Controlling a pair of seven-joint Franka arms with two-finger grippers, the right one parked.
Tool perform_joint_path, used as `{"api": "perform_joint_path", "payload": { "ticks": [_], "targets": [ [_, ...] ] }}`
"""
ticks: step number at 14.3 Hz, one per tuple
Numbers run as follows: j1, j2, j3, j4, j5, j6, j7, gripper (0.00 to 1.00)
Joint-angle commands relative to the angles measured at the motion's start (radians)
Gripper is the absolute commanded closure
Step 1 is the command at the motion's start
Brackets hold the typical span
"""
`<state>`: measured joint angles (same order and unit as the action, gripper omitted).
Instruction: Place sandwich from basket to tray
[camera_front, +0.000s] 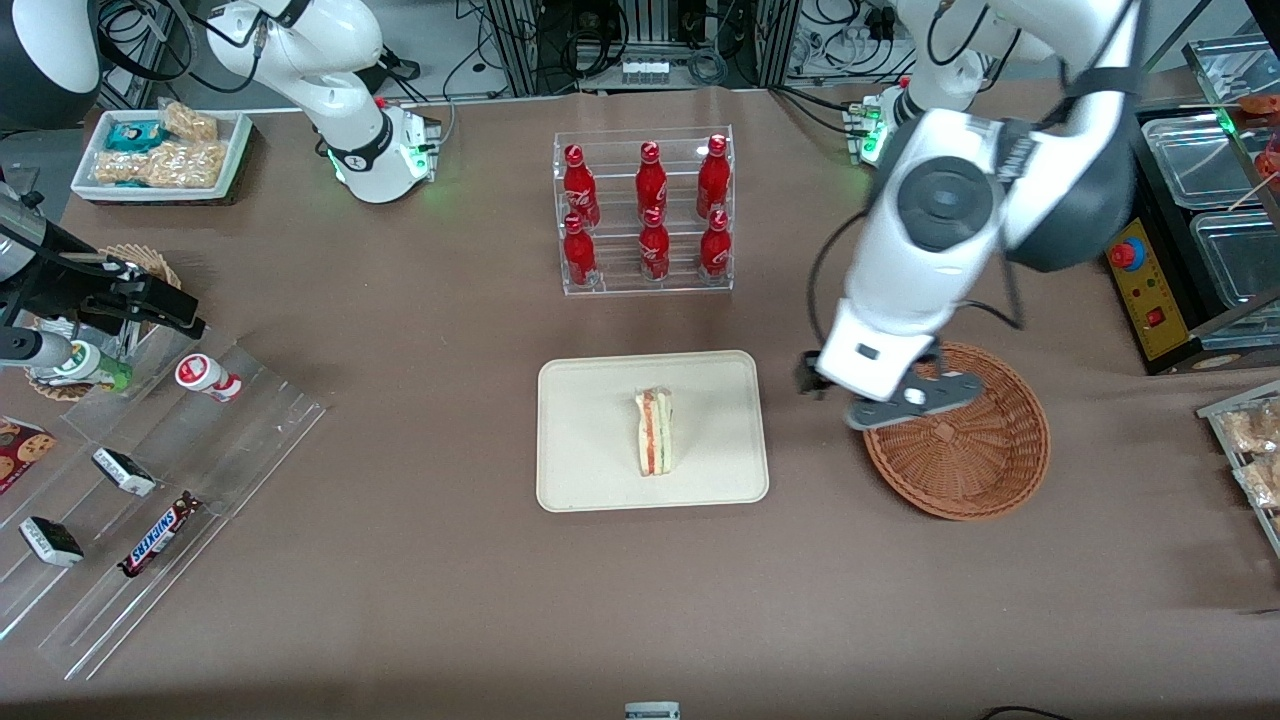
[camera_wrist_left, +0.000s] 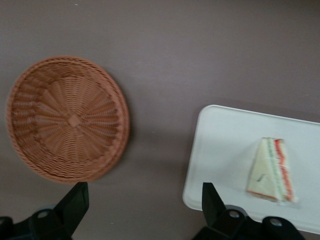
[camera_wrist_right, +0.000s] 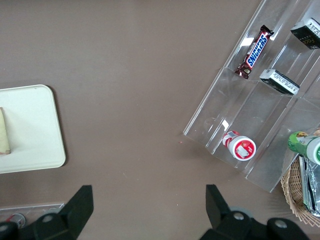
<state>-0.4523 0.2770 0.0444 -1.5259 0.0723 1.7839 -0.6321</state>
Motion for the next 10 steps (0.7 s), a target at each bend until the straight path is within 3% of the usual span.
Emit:
{"api": "perform_joint_path", "payload": {
  "ticks": [1,6,10],
  "targets": [
    [0.093,-0.107,-0.012,-0.121,-0.005,-0.02,0.069,0.0],
    [0.277,-0.188,-0.012,-0.137,-0.006,-0.119,0.355,0.0],
    [0.351,-0.295,-0.012,-0.166,-0.034,-0.135,0.541,0.0]
  ]
}}
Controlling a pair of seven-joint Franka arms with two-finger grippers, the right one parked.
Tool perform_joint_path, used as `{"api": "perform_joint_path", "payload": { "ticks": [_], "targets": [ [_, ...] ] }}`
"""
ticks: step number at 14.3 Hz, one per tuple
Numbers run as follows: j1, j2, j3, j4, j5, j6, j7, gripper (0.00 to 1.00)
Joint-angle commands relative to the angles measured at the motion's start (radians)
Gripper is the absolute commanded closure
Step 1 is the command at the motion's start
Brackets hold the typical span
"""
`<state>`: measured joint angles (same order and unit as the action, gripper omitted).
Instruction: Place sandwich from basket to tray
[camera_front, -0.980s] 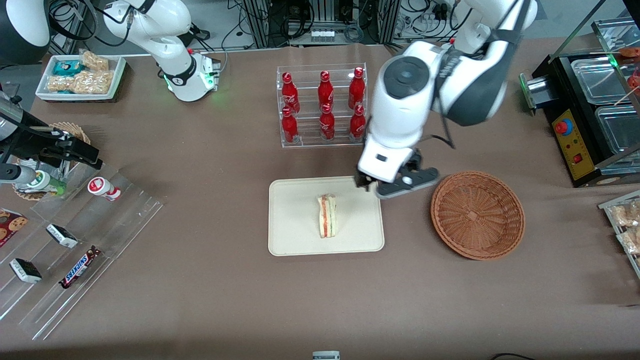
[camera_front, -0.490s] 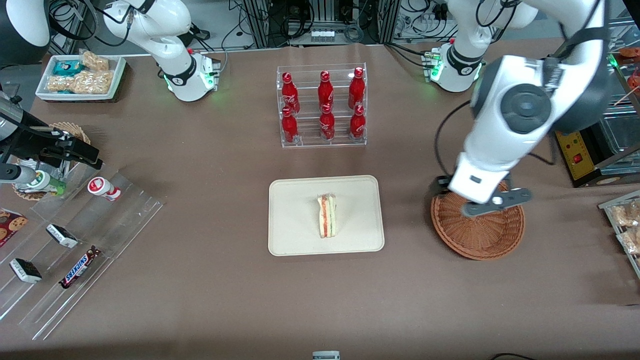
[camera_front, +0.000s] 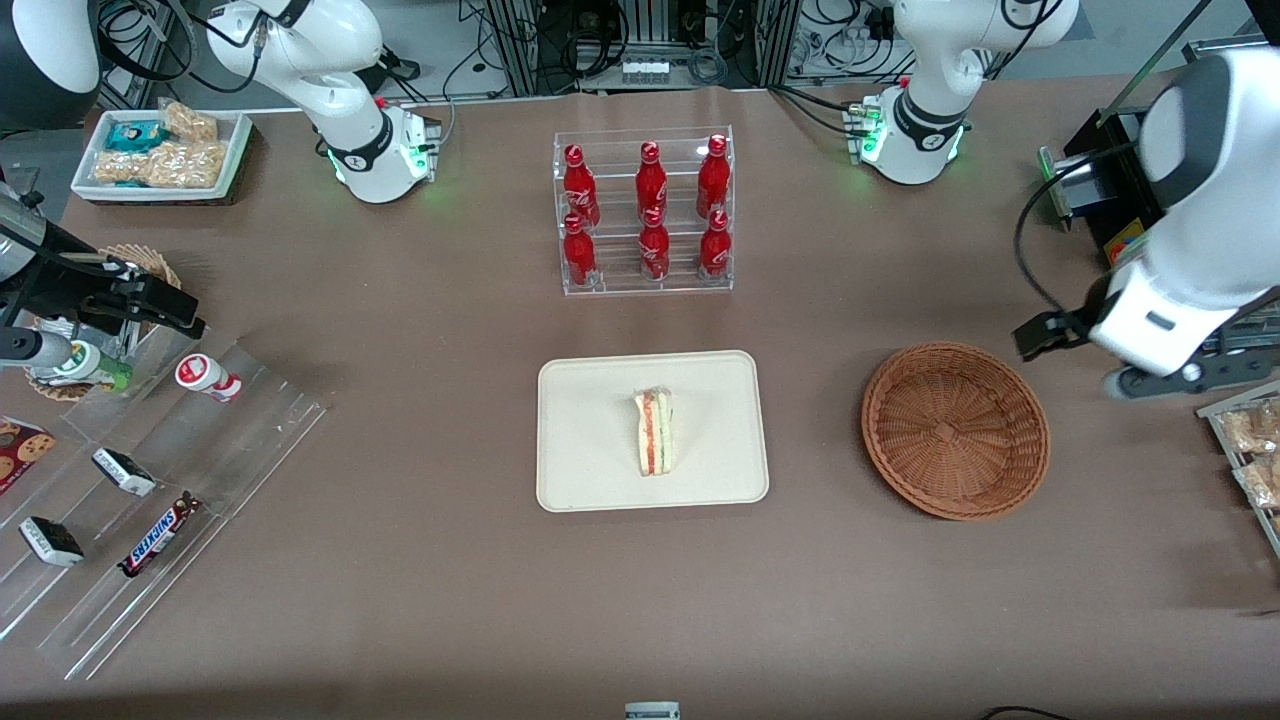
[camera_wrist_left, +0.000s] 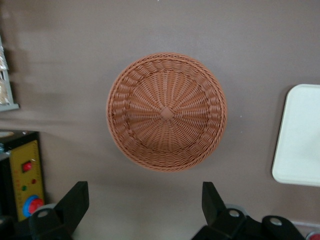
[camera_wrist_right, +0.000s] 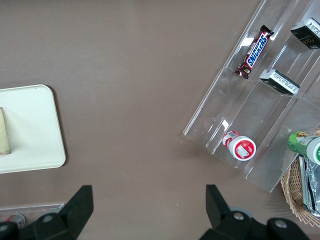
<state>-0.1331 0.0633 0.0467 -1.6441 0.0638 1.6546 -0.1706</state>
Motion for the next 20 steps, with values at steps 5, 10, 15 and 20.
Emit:
{"api": "perform_joint_path", "payload": {
  "ticks": [5,10,15,20],
  "targets": [
    [0.055,-0.152,-0.013,-0.019,-0.038,-0.034,0.267,0.0],
    [0.053,-0.142,-0.015,-0.002,-0.025,-0.087,0.266,0.0],
    [0.056,-0.135,-0.013,-0.007,-0.027,-0.116,0.252,0.0],
    [0.058,-0.132,0.013,-0.01,-0.033,-0.114,0.253,0.0]
  ]
}}
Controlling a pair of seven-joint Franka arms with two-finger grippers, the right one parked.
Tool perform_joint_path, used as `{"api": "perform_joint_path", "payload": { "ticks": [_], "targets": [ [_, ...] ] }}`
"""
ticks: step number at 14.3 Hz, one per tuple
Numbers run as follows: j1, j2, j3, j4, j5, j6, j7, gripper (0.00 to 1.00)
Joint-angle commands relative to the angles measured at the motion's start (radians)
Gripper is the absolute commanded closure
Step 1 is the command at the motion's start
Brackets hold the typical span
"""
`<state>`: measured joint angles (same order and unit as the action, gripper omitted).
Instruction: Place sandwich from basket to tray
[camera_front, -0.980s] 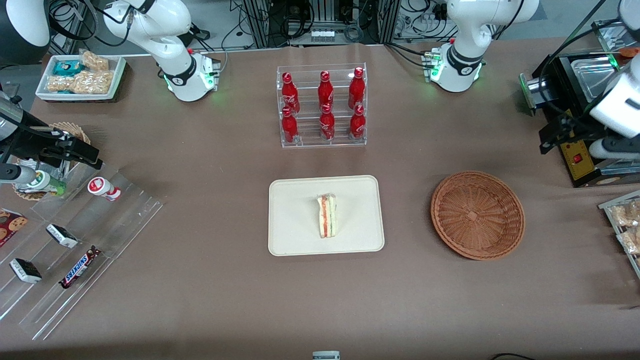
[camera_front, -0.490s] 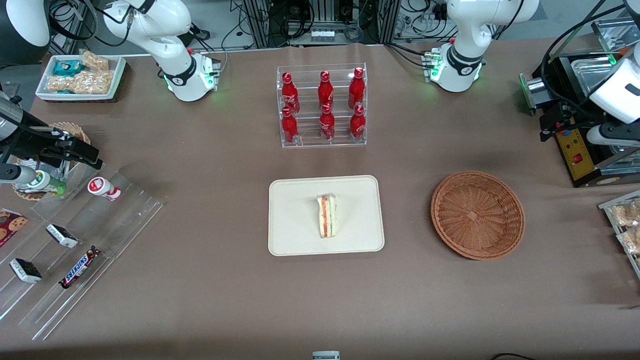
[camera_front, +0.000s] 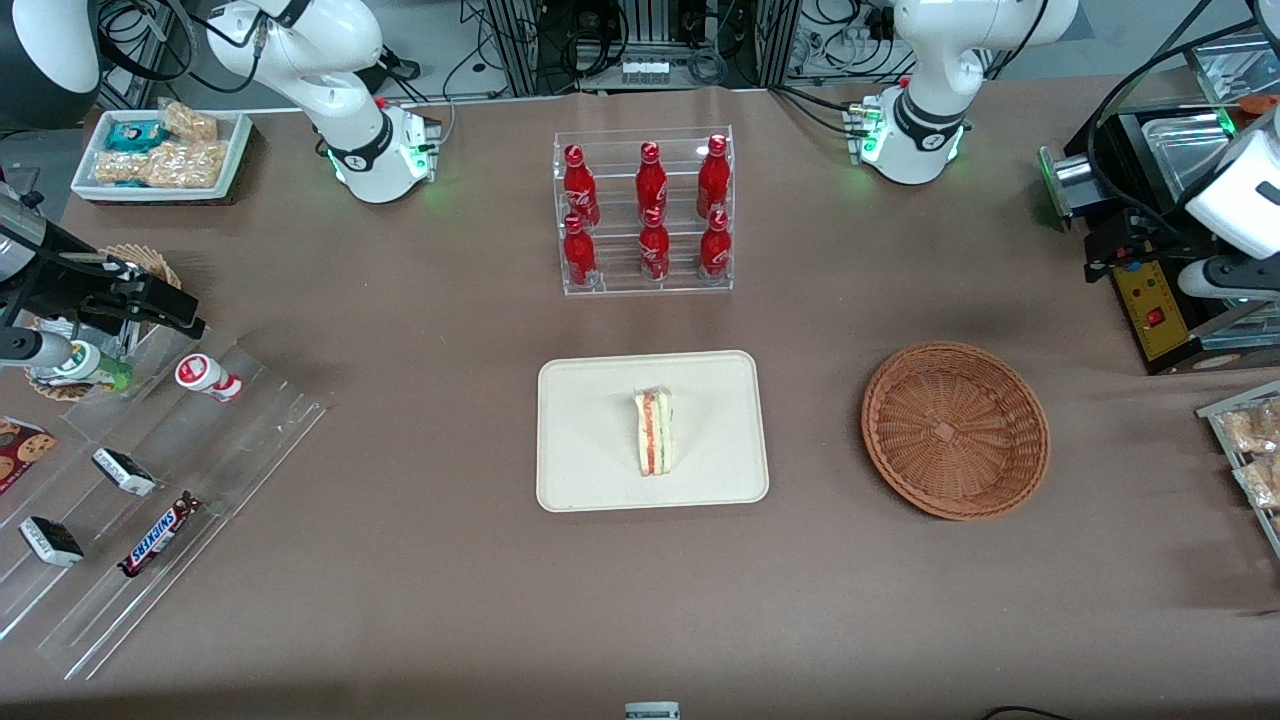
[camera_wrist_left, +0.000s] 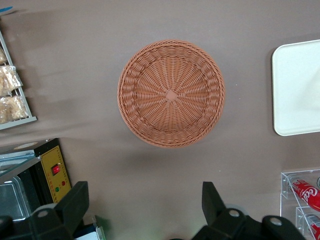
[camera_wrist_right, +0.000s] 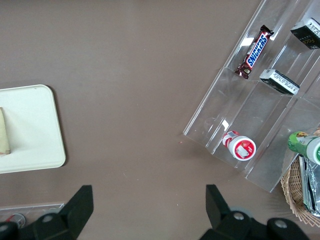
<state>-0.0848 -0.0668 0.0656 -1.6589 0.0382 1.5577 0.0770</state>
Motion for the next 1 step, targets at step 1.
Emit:
{"api": "perform_joint_path", "payload": {
  "ticks": [1],
  "targets": [
    [0.01,-0.002,-0.006,0.004,-0.007,-0.019,0.006,0.0]
  ]
}}
